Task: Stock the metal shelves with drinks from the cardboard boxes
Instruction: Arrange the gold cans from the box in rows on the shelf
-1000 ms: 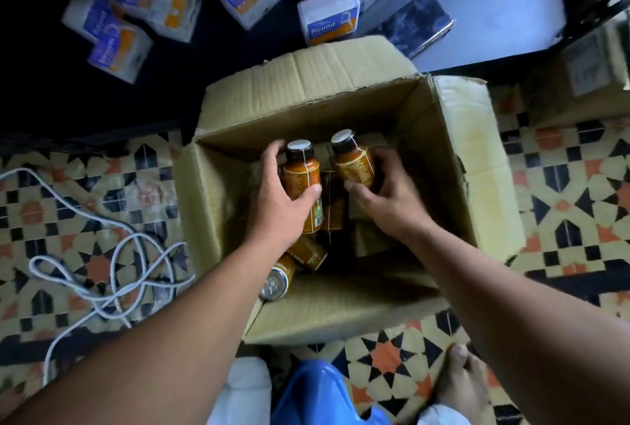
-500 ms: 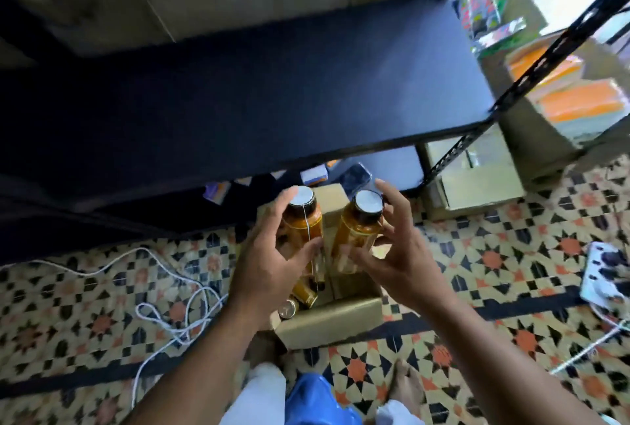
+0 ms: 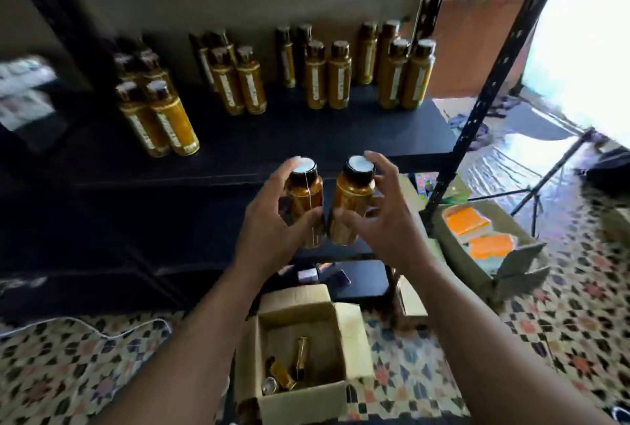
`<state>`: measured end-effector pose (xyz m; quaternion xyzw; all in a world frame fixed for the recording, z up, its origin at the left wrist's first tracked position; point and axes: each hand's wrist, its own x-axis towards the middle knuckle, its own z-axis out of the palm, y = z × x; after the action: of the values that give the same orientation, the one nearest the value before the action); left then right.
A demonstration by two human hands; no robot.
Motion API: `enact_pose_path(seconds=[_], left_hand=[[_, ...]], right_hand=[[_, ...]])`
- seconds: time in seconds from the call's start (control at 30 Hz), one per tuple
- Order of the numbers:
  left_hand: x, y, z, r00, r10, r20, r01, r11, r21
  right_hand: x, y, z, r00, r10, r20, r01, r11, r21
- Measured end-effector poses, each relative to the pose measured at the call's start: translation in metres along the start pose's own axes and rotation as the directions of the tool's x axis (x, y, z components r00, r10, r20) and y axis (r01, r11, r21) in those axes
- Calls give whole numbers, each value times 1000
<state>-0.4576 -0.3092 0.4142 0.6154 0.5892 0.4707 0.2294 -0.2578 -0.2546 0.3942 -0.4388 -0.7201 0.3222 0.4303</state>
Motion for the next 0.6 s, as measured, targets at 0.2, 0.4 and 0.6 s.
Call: enact_pose_path(seconds=[0.2, 0.4, 0.6], left_hand=[[42, 29, -26, 994, 99, -50, -94, 992, 81], [93, 8, -35, 992, 115, -52, -113, 993, 35], [145, -25, -41, 991, 134, -4, -134, 991, 13]], right_hand=[[48, -45, -23, 991, -129, -35, 126, 989, -76], [88, -47, 2, 993, -81, -84, 68, 988, -140], [133, -33, 39, 989, 4, -151, -21, 994, -106]])
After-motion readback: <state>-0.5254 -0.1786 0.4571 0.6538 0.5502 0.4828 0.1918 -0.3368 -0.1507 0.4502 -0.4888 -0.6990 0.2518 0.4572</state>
